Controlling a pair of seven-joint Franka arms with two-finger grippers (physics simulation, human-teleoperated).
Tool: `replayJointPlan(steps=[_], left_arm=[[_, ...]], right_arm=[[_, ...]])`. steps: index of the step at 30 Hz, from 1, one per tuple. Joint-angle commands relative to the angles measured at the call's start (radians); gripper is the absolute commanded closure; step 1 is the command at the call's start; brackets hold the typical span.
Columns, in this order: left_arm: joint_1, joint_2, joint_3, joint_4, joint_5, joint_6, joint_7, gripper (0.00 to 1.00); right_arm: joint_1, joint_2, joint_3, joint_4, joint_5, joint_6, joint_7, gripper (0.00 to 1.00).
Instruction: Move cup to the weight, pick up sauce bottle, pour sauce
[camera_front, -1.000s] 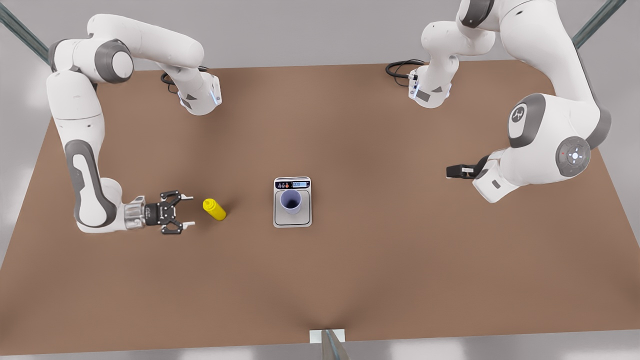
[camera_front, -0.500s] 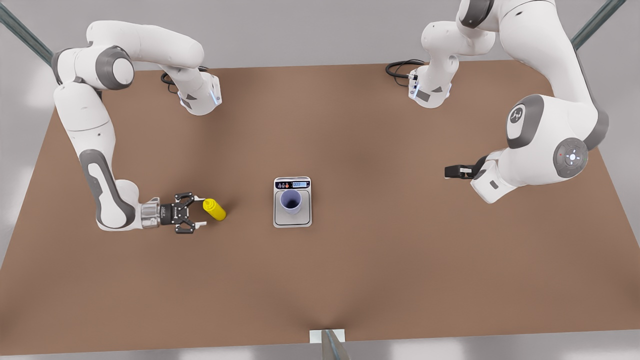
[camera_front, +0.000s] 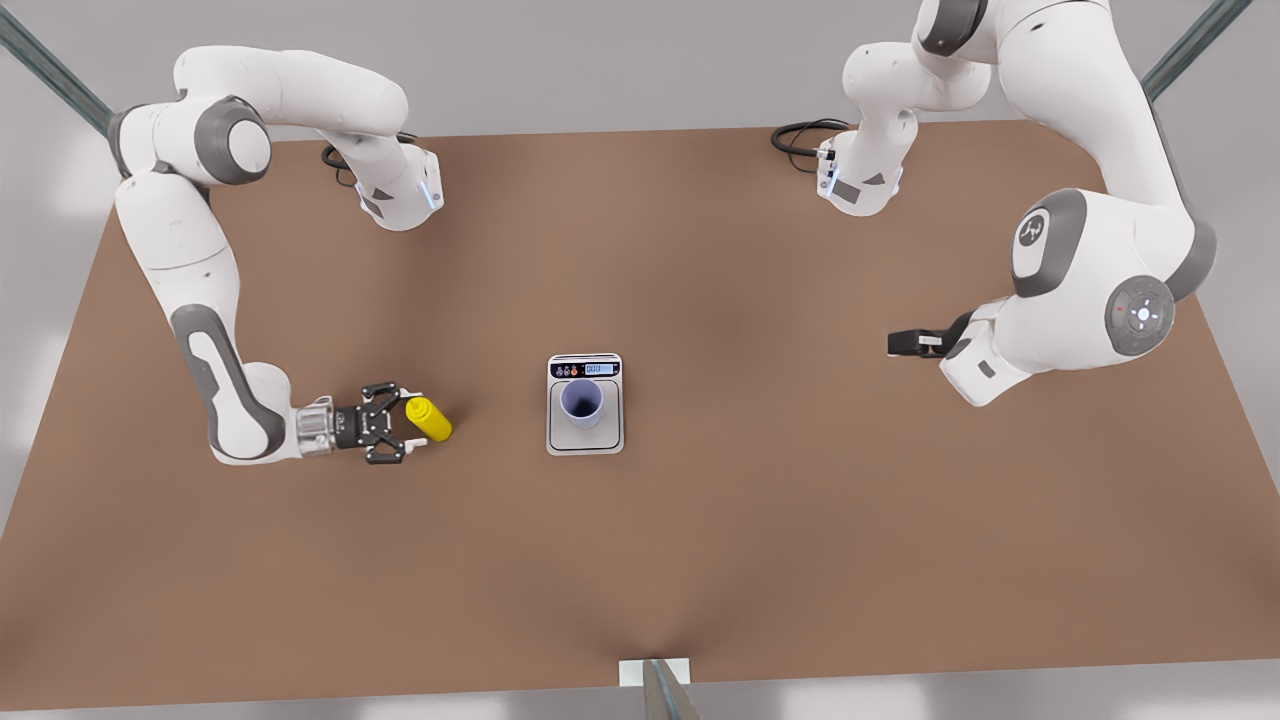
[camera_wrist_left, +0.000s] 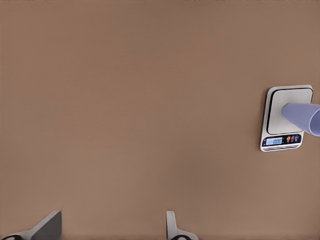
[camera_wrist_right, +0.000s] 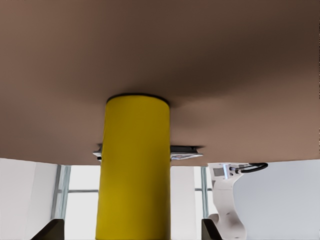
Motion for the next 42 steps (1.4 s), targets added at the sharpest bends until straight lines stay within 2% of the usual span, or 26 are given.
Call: replayJointPlan(steps=[1, 9, 11, 12, 14, 15, 16, 21, 27, 28, 30, 34, 36, 42], left_arm=[[0.0, 0.001, 0.0, 0.0, 0.0, 0.0, 0.0, 0.0], [0.0, 0.0, 0.0, 0.0, 0.0, 0.0, -0.002, 0.0], [0.0, 0.0, 0.0, 0.0, 0.0, 0.0, 0.0, 0.0], [0.0, 0.0, 0.0, 0.0, 0.0, 0.0, 0.0, 0.0], [0.0, 0.0, 0.0, 0.0, 0.0, 0.0, 0.0, 0.0], [0.0, 0.0, 0.0, 0.0, 0.0, 0.0, 0.0, 0.0], [0.0, 0.0, 0.0, 0.0, 0.0, 0.0, 0.002, 0.0], [0.0, 0.0, -0.002, 0.0, 0.0, 0.0, 0.003, 0.0], [0.0, 0.006, 0.0, -0.002, -0.002, 0.0, 0.002, 0.0], [0.0, 0.006, 0.002, -0.002, -0.002, 0.0, 0.002, 0.0], [0.0, 0.006, 0.002, -0.002, -0.002, 0.0, -0.002, 0.0], [0.0, 0.014, 0.003, -0.002, -0.003, 0.0, 0.0, 0.0], [0.0, 0.018, 0.006, 0.0, -0.003, 0.0, 0.0, 0.0], [0.0, 0.018, 0.006, -0.002, -0.003, 0.0, 0.0, 0.0]], right_arm=[[0.002, 0.003, 0.0, 0.0, 0.0, 0.002, -0.001, 0.0], [0.02, 0.031, 0.029, 0.0, -0.011, 0.038, -0.051, 0.0], [0.02, 0.028, 0.031, -0.002, -0.012, 0.038, -0.095, 0.25], [0.018, 0.028, 0.031, -0.002, -0.014, 0.037, -0.097, 0.42], [0.017, 0.028, 0.031, -0.006, -0.012, 0.031, -0.132, 0.57], [0.015, 0.028, 0.031, -0.003, -0.012, 0.028, -0.126, 0.75], [0.015, 0.028, 0.031, -0.005, -0.012, 0.026, -0.13, 0.79], [0.012, 0.026, 0.031, -0.011, -0.012, 0.034, -0.124, 0.79], [0.034, -0.104, 0.026, 0.003, -0.009, 0.034, 0.054, 0.79], [0.035, -0.127, 0.019, 0.012, -0.009, 0.037, 0.066, 0.79], [0.077, -0.169, -0.051, 0.055, -0.005, 0.055, 0.069, 0.79], [0.178, -0.222, -0.095, 0.133, -0.009, 0.152, 0.262, 0.79], [0.207, -0.259, -0.094, 0.135, -0.009, 0.258, 0.307, 0.79], [0.445, -0.343, -0.092, 0.127, -0.009, 0.571, 0.414, 0.79]])
